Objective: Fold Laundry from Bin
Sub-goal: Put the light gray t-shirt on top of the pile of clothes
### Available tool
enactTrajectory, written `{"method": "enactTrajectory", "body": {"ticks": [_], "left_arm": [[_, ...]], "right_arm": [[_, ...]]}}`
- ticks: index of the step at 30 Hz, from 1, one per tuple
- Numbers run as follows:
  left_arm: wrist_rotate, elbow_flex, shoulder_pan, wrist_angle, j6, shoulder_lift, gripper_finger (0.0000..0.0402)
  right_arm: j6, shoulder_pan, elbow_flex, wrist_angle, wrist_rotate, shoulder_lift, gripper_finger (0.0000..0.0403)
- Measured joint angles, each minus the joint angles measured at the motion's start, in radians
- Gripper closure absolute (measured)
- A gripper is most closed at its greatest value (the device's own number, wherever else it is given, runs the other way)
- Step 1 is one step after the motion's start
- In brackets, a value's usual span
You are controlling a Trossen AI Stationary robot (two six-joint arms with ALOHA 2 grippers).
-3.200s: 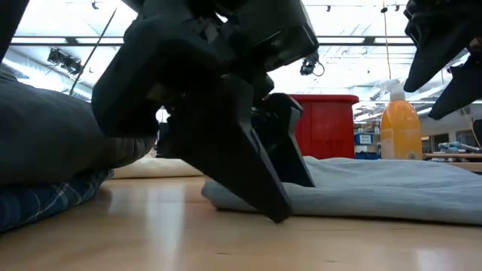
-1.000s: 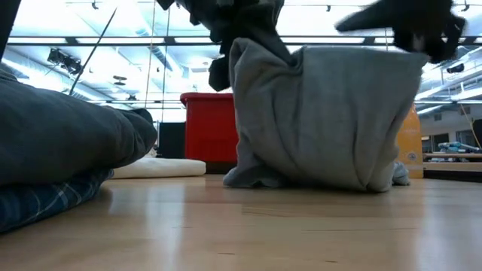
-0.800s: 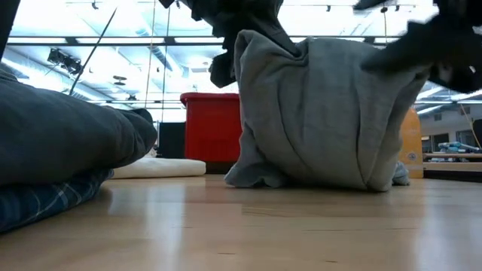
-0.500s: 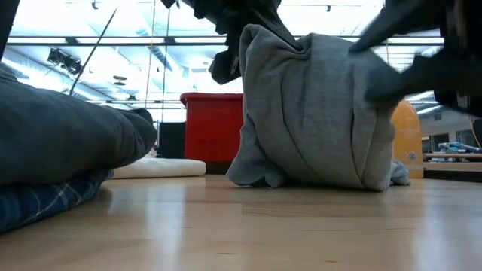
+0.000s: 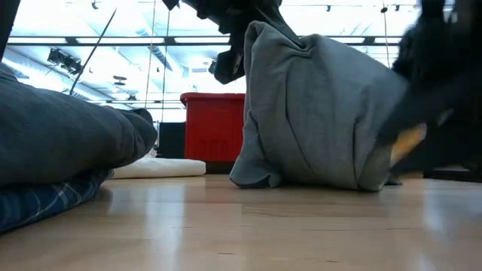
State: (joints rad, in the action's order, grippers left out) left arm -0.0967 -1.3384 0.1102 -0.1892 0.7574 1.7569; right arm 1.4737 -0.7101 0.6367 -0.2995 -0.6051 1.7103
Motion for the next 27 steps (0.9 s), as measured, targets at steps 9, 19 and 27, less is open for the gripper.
{"method": "enactTrajectory", "body": {"ticks": [9, 19, 27], "left_arm": [[-0.001, 0.000, -0.025, 0.035, 0.019, 0.000, 0.0390], [-0.038, 0.000, 0.013, 0.058, 0.027, 0.000, 0.0390], [-0.094, 0.000, 0.051, 0.057, 0.013, 0.000, 0.0390]], "right_arm": [[-0.071, -0.005, 0.206, -0.066, -0.147, 0.169, 0.0196], [-0.059, 0.061, 0.206, -0.152, -0.383, 0.298, 0.0197], [-0.287, 0.155, 0.184, -0.117, -0.301, 0.291, 0.0197]]}}
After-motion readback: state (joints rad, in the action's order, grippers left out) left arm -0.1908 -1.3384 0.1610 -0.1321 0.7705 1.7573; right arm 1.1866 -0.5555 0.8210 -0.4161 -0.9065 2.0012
